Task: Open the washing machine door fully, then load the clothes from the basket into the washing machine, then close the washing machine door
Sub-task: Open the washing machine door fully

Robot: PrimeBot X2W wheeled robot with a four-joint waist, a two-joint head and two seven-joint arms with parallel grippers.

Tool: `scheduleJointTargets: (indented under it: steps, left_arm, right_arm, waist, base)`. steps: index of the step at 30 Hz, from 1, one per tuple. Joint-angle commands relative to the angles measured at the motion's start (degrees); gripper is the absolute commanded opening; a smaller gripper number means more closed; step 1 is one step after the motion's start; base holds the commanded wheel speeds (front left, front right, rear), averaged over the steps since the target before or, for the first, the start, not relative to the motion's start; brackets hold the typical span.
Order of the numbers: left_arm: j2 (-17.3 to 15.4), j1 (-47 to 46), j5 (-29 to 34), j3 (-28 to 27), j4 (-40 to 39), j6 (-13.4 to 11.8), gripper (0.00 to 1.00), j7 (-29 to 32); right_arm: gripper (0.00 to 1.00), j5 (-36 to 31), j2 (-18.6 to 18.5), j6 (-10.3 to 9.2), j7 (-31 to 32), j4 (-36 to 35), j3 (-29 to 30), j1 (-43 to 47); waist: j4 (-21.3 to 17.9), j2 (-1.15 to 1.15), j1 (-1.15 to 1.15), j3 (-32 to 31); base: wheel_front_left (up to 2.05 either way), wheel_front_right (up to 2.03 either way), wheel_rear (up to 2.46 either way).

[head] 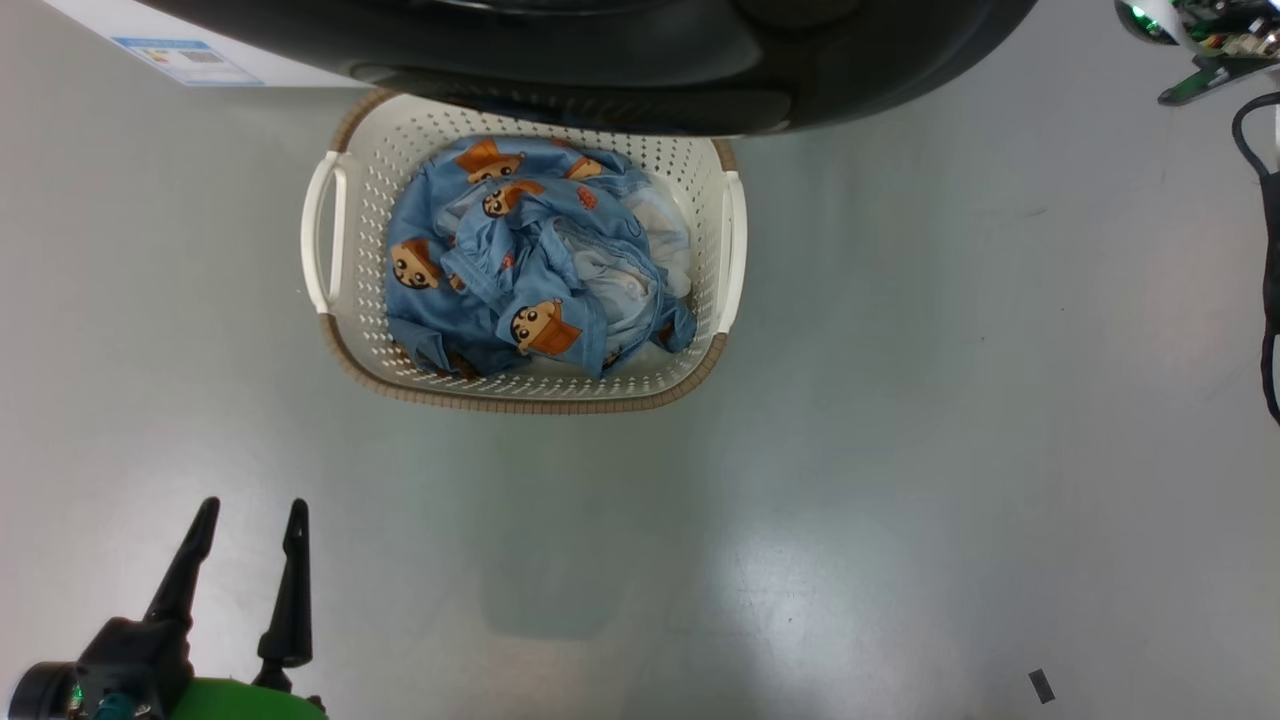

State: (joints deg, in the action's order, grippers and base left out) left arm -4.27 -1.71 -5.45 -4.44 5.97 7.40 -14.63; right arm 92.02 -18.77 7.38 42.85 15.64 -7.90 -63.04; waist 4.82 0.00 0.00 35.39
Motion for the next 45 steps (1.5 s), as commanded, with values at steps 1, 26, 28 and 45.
scheduleJointTargets:
  steps: [1,26,28,45]
  left_arm:
    - [-1.37,0.14,-0.23,-2.29,-1.21,0.09,1.0,-0.37]
    - [-0.21,1.04,-0.21,-2.44,0.44,0.09,1.0,-0.37]
    - [0.01,1.28,-0.27,-2.54,0.53,0.09,1.0,-0.37]
    - [1.36,1.59,-2.53,-3.53,0.83,-0.58,1.0,-0.37]
  right_arm:
    - [0.0,0.41,1.69,0.11,1.12,-2.14,-1.38,1.86]
    - [0.0,0.63,5.4,0.11,9.46,-6.84,-7.14,13.71]
    - [0.0,0.89,5.95,0.11,10.12,-7.56,-7.68,15.11]
    - [0.0,-0.45,12.81,0.11,10.16,-11.69,-12.47,26.2]
  waist:
    - [-0.1,0.0,0.0,-0.1]
    - [-0.7,0.0,0.0,-7.84]
    - [-0.75,0.0,0.0,-8.82]
    - [0.32,0.0,0.0,-16.87]
  base:
    - [0.0,0.0,0.0]
    - [0.0,0.0,0.0]
    - [0.0,0.0,0.0]
    - [0.0,0.0,0.0]
